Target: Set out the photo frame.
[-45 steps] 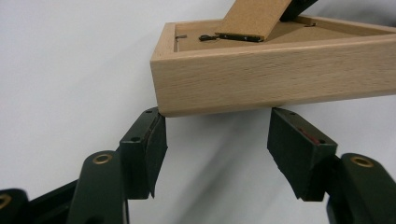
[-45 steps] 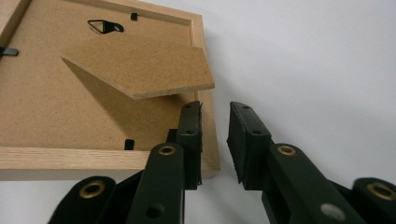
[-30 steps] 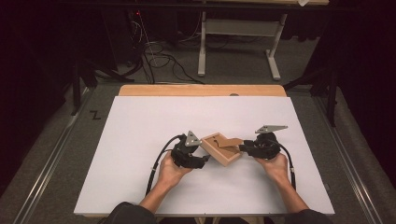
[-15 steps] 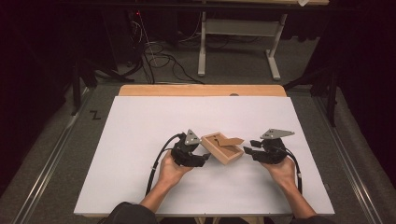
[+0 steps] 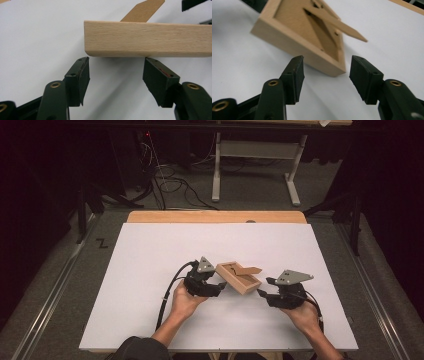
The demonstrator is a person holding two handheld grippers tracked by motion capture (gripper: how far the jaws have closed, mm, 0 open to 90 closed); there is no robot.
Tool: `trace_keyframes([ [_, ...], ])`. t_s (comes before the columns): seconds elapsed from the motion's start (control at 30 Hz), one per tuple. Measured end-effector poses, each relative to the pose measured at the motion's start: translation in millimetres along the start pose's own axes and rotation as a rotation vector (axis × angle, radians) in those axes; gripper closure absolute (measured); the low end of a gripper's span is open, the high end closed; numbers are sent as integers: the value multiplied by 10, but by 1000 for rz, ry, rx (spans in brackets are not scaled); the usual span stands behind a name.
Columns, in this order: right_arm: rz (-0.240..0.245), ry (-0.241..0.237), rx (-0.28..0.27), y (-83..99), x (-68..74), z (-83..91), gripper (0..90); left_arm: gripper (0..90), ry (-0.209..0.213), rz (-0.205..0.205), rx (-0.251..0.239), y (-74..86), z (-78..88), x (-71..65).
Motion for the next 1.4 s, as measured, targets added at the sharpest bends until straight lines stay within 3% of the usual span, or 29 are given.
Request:
trace_keyframes([
  [0.13, 66, 23, 19, 20, 123, -9, 424, 385, -2, 4, -5, -10, 0, -1],
  [0.57, 160, 96, 5, -38, 337, -167, 358, 387, 1, 1, -10, -96, -12, -19],
  [1.03, 129, 139, -12, -110, 314, -317, 434, 386, 12, 12, -18, -151, -25, -10],
  [1.4, 161, 168, -28, -117, 336, -303, 499, 383, 24, 7, -21, -176, -35, -29],
])
Point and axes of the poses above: each handheld gripper's, and its own axes: z roughly backward along the jaws, y roughly out of its underside, x roughly to its left, the point moved 3 cm from there along -z, roughly forward along the jaws, and after that the axes turned 12 degrees about -z, right-handed, at the moved point
